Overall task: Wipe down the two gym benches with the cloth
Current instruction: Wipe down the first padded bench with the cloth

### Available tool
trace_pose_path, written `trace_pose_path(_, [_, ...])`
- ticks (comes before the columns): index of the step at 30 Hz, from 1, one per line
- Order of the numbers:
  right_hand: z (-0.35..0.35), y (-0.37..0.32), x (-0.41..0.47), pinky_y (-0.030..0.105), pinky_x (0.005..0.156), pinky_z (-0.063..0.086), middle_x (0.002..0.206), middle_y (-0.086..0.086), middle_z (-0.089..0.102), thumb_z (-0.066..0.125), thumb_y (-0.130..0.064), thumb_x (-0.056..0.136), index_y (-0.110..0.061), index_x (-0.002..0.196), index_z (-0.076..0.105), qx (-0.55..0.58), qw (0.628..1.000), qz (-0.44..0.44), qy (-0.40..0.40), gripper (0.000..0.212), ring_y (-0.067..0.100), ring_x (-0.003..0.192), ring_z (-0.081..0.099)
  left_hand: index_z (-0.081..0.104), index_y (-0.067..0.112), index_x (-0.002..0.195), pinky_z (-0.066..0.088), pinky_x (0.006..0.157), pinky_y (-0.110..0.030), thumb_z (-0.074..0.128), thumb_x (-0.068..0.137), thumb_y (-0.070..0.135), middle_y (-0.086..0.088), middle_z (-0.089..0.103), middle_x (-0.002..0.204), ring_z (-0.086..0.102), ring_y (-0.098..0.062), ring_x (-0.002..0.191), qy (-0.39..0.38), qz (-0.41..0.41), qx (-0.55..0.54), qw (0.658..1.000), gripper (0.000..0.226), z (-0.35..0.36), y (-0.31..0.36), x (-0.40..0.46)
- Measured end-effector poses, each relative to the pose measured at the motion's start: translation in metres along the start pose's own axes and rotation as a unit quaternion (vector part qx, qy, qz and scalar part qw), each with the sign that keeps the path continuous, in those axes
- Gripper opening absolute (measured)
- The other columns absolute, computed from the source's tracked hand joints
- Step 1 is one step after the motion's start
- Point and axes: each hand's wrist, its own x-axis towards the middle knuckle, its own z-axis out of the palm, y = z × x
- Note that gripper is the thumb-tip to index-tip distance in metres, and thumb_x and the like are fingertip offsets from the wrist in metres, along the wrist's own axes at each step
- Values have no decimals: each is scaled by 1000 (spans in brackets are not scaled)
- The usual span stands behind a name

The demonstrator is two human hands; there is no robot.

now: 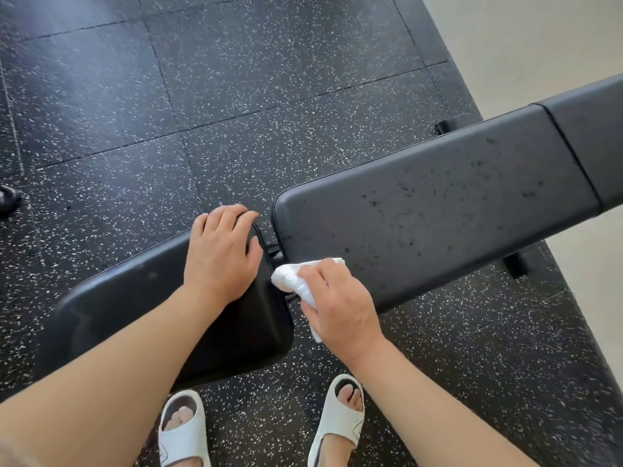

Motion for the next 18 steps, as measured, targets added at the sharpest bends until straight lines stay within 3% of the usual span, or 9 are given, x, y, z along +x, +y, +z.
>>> trace_pose_path(5, [16, -1, 66, 38, 56, 54, 99, 10, 63, 62, -22, 82, -10, 107, 69, -12, 999, -25, 24, 28, 29, 83, 61, 61, 12, 136, 36, 114, -47, 46, 96, 25, -6, 62, 138, 53, -30, 131, 32, -1, -25, 999, 45, 8, -4, 0])
trace_pose_path(12, [25, 1, 164, 39, 60, 52, 103, 10, 61, 71, -20, 84, -9, 107, 68, 7, 1000, 18, 18, 25, 28, 86, 58, 59, 7, 137, 38, 114, -49, 45, 93, 28, -11, 60, 137, 53, -35, 128, 9, -17, -4, 1000, 51, 5, -3, 4])
trace_pose_path(18, [14, 8, 152, 38, 64, 52, 104, 7, 59, 67, -16, 86, -11, 109, 66, 34, 999, 16, 1, 24, 27, 89, 56, 59, 8, 137, 38, 113, -49, 47, 92, 28, -10, 58, 137, 52, -36, 128, 13, -13, 1, 1000, 50, 7, -5, 4])
